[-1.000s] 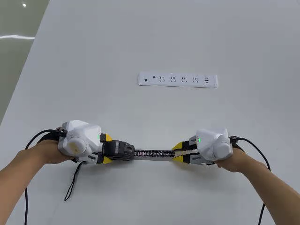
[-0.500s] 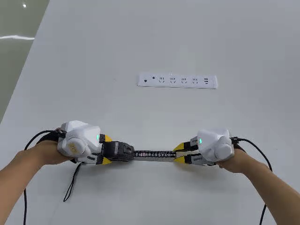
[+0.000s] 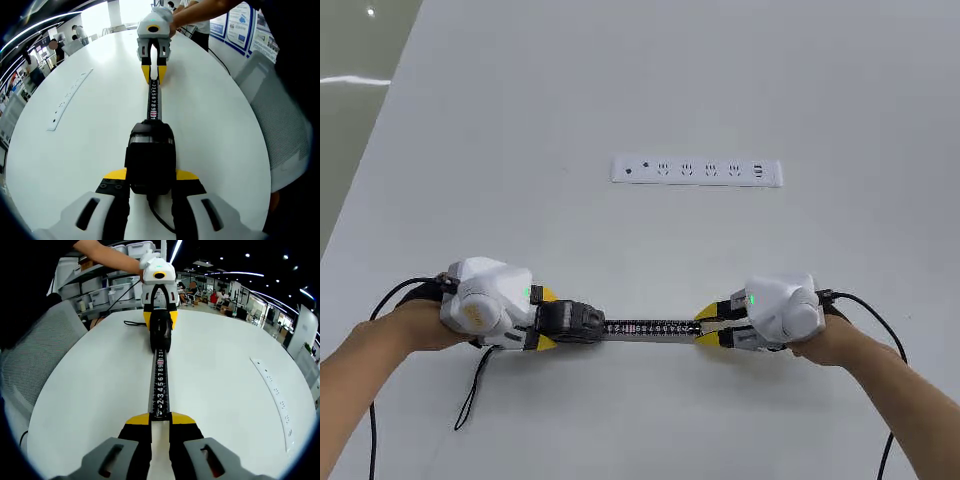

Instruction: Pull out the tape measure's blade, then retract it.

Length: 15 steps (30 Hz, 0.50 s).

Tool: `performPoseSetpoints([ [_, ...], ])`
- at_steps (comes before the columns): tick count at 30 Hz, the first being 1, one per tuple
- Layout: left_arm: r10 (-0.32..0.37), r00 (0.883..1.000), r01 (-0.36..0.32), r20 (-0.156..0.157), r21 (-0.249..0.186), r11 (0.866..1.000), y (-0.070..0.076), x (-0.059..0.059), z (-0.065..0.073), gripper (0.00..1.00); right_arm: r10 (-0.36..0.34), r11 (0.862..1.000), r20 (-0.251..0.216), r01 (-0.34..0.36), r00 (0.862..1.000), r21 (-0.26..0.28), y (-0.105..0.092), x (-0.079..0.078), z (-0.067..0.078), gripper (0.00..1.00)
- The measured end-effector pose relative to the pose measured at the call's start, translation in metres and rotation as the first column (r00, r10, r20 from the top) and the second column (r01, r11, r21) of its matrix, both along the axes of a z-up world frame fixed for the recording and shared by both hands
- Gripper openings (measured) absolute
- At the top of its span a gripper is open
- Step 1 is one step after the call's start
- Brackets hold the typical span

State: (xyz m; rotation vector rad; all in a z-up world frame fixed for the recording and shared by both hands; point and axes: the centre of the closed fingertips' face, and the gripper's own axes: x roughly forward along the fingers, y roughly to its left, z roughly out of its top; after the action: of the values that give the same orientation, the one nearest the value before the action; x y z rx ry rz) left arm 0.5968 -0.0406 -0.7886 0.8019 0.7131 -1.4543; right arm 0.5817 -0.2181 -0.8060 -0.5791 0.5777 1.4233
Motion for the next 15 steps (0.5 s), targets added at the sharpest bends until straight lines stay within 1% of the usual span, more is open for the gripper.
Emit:
performPoseSetpoints([
  [15,-0.002,1.000,0.002,-0.002,-0.001,1.000,0.0000,0.0001,-0.0001,0.27,-0.002,1.000,0.002,0.002,1.000,-0.008,-0.0092,-0.0005,0.0006,0.10],
])
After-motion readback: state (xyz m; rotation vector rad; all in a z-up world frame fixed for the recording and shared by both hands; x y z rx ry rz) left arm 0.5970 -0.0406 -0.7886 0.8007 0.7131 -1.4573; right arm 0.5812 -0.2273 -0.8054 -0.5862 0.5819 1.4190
